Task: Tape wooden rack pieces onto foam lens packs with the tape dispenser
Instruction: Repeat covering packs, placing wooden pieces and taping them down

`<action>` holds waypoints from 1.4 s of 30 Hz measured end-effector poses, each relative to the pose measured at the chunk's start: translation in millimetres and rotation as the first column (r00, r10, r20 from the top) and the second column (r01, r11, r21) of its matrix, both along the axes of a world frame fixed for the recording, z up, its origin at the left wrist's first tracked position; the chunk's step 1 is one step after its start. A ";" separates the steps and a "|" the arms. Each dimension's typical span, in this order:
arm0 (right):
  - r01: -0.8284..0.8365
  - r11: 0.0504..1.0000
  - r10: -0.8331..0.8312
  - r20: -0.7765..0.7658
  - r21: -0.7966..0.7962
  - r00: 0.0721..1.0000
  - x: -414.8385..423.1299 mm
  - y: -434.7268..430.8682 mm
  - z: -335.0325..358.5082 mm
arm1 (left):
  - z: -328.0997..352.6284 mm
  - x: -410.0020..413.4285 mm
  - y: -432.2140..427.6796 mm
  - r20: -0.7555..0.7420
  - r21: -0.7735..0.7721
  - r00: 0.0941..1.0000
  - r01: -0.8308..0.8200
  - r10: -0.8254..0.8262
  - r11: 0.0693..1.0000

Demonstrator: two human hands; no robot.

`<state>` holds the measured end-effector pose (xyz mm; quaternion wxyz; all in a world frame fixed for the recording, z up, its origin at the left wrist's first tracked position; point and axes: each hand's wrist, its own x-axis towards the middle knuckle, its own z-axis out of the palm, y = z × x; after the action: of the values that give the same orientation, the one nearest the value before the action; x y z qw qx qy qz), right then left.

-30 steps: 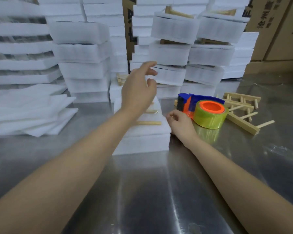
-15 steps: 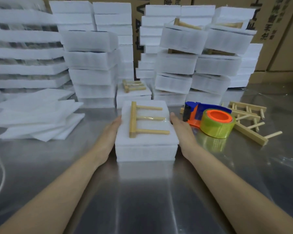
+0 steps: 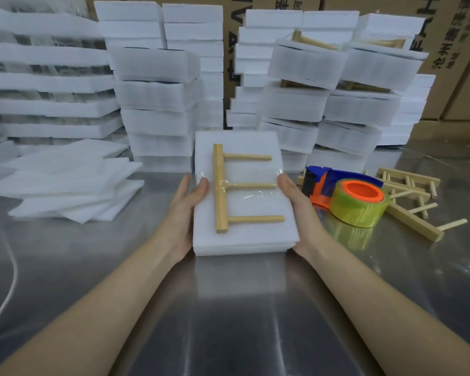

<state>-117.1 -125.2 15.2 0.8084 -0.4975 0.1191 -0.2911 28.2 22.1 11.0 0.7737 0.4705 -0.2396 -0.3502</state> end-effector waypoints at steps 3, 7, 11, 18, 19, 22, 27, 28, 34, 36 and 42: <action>-0.032 0.999 0.032 -0.032 0.004 0.999 -2.7 0.7 1.1 | 1.4 -5.5 4.1 -0.029 0.049 0.993 0.117 -0.115 0.992; -0.022 0.999 0.021 -0.033 -0.038 0.999 -4.2 0.9 -0.5 | 3.1 -9.7 3.0 -0.113 0.102 0.981 0.168 -0.156 0.981; 0.009 1.000 -0.010 -0.070 -0.021 0.998 -1.4 -2.9 -1.3 | 4.0 -10.1 1.6 -0.114 0.109 0.985 0.145 -0.133 0.983; -0.038 0.995 0.053 -0.160 0.096 0.986 -1.1 -7.3 -7.2 | 1.6 -11.6 1.6 -0.196 0.059 0.962 0.205 -0.190 0.977; -0.037 0.991 0.057 -0.150 0.131 0.987 -0.1 -9.6 -9.5 | 1.1 -11.4 1.7 -0.208 0.042 0.960 0.199 -0.186 0.979; -0.040 0.982 0.061 -0.109 0.187 0.992 2.7 -8.1 -10.4 | -3.2 -7.4 0.6 -0.210 0.062 0.970 0.139 -0.123 0.988; -0.064 0.976 0.082 -0.076 0.210 0.994 4.0 -3.1 -6.7 | -6.2 -8.7 0.4 -0.172 0.073 0.985 0.040 -0.027 0.997; -0.041 0.972 0.061 -0.077 0.231 0.995 3.6 -2.5 -7.2 | -5.9 -8.7 1.4 -0.170 0.071 0.985 0.043 -0.030 0.997; 0.042 0.944 -0.031 -0.041 0.328 0.999 1.8 1.7 -6.1 | -1.1 -5.5 3.6 -0.253 -0.003 0.957 0.149 -0.145 0.989; -0.007 0.934 0.017 -0.026 0.356 1.000 2.3 0.3 -4.3 | 0.1 -8.5 4.0 -0.271 0.021 0.947 0.186 -0.173 0.982; -0.072 0.956 0.062 0.044 0.284 0.997 -3.9 5.2 5.0 | 4.2 -12.1 1.5 -0.230 0.010 0.957 0.183 -0.176 0.983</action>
<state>-121.0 -120.0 20.3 0.8830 -0.3744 0.1288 -0.2520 16.0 23.6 15.2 0.7536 0.4155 -0.1853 -0.4744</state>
